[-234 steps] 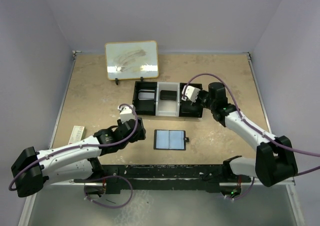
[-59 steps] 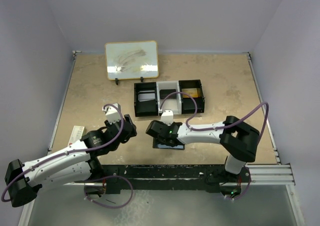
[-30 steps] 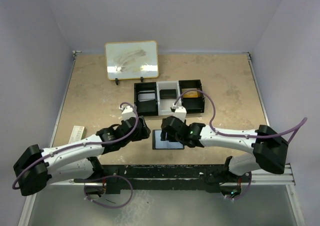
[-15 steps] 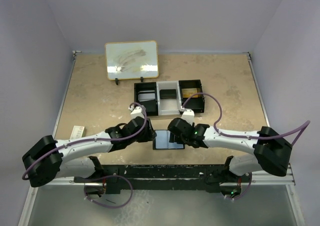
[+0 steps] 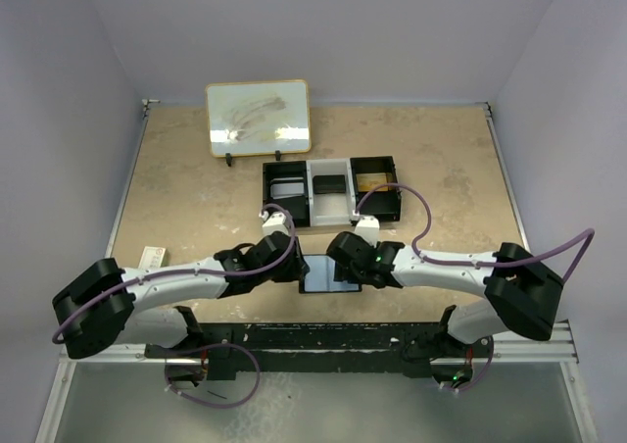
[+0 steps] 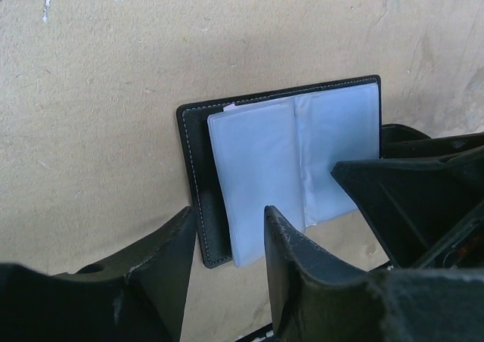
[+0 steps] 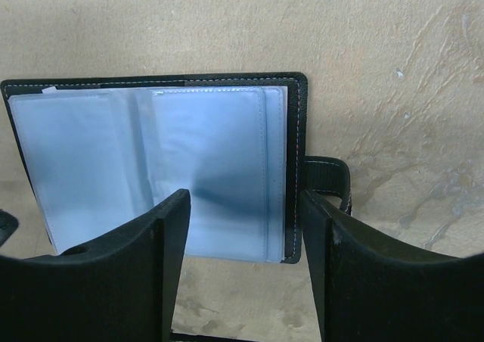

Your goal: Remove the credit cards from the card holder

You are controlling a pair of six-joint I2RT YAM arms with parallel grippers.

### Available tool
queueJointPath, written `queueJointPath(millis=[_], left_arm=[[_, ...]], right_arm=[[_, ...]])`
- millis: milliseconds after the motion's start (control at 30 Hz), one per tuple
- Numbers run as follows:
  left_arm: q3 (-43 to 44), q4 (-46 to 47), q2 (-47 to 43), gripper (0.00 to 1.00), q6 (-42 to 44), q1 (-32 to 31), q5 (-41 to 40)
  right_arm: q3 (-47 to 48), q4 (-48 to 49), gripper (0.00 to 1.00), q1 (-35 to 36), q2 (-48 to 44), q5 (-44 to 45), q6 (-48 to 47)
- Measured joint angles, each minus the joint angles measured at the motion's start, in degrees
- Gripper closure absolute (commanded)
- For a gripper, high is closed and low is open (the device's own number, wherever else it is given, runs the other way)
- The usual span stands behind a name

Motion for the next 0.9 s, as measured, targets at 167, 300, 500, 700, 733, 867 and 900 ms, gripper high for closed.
queueJointPath(millis=[167, 300, 500, 700, 733, 867, 900], left_arm=[[0.00, 0.70, 2.21, 0.69, 0.07, -0.42, 0.20], [0.00, 1.33, 4.13, 0.75, 0.07, -0.81, 0.22], [0.00, 1.42, 5.22, 0.79, 0.07, -1.22, 0.20], [0.00, 1.51, 5.68, 0.88, 0.07, -1.29, 0.20], [0.00, 1.57, 5.84, 0.89, 0.07, -1.38, 0.20], [0.00, 1.88, 6.19, 0.92, 0.07, -1.70, 0.20], [0.00, 1.88, 6.21, 0.93, 0.07, -1.77, 0.17]], right_arm=[[1.29, 0.07, 0.40, -0.04, 0.55, -0.02, -0.57], [2.03, 0.11, 0.40, -0.04, 1.20, -0.07, -0.76], [2.14, 0.24, 0.38, -0.04, 2.67, -0.26, -0.87], [5.18, -1.70, 0.44, 0.02, 6.14, 0.48, -1.25], [5.44, -1.79, 0.47, 0.07, 6.47, 0.66, -1.57], [5.77, -0.98, 0.58, 0.02, 7.13, 1.09, -2.91], [5.77, -0.44, 0.59, 0.02, 7.17, 1.01, -3.23]])
